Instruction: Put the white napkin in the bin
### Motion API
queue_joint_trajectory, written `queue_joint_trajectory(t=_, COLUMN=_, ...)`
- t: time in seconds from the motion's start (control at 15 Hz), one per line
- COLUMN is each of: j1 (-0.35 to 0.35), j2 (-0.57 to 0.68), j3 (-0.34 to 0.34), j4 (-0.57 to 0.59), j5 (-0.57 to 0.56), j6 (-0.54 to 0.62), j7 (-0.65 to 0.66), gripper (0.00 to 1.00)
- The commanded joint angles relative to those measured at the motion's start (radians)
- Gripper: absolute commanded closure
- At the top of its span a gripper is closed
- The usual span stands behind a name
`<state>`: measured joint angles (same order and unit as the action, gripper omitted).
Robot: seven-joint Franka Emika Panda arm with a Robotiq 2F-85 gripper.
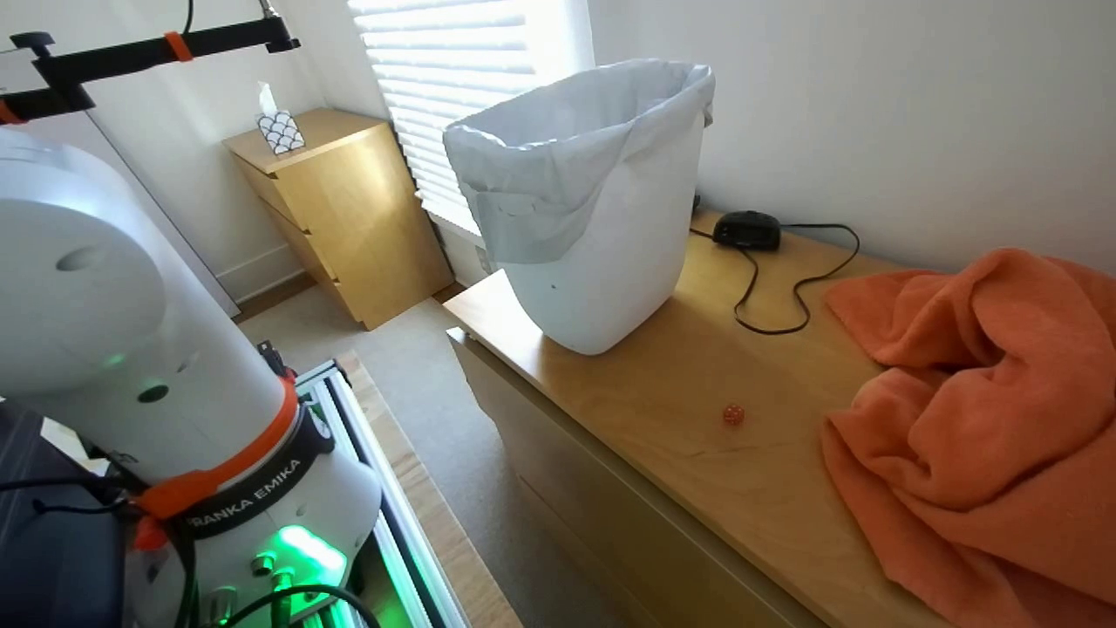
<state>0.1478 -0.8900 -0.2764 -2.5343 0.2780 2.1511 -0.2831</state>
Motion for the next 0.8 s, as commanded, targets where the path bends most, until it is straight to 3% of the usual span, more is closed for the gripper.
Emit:
queue_joint_trajectory(t=0.0, j1=-0.014, j2=-0.007, j3=-0.005, j4=0.007, j5=0.033, j6=-0.059, j7=-0.016, gripper=0.0)
queue_joint_trajectory(t=0.47, j1=-0.112, j2=0.005, j3=0.034, j4=0.012, j5=-0.015, j6=-0.041, j7=0.026, gripper=0.0)
queue_joint_trajectory(t=0.73, j1=-0.096, j2=0.003, j3=0.028, j4=0.006, j5=0.007, j6=-0.025, j7=0.001, gripper=0.0)
